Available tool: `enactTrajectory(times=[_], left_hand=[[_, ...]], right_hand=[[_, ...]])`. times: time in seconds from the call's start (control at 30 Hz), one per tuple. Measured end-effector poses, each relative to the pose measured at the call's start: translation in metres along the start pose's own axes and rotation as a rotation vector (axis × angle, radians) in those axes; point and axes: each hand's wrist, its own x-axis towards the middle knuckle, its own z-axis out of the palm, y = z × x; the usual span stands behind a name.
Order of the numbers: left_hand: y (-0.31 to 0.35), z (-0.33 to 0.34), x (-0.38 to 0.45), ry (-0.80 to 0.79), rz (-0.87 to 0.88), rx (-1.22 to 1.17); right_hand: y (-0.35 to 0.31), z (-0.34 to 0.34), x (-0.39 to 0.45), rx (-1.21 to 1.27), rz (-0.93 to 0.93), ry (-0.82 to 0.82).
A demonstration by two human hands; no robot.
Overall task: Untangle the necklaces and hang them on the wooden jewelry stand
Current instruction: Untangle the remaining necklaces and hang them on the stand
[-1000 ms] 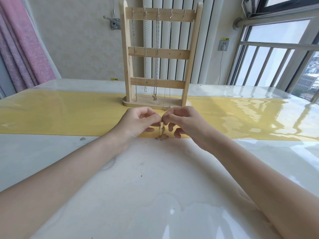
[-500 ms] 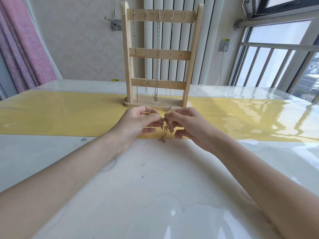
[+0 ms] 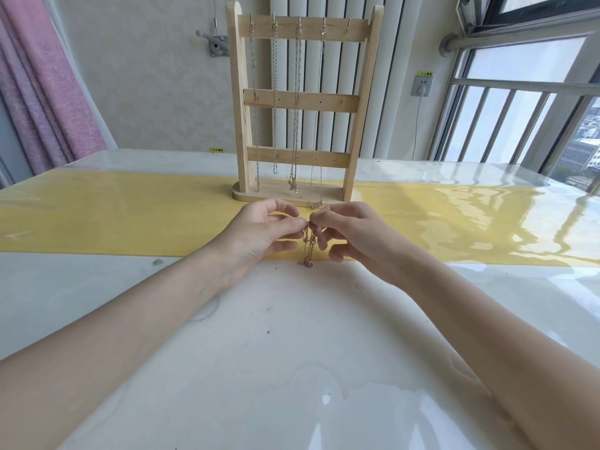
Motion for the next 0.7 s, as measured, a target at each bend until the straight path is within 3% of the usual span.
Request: enactTrajectory(times=[0.13,0.53,0.7], left_hand=[[-0.0018,-0.0013,0.0011,0.039,-0.029,0.0],[-0.0024,-0.0013,0.0022,0.047,-0.011,0.06],[-0.0025,0.0006,0.0021,0.006,-0.018,0.051]], right_hand=[[0.0041,-0.0014,0.0016,-0.197,-0.044,0.076],[0.0033,0.0021,0.0006,-0.14,-0.093,0.055],[0.0021,-0.0012,-0.0005,-0.065,0.019,-0.074]])
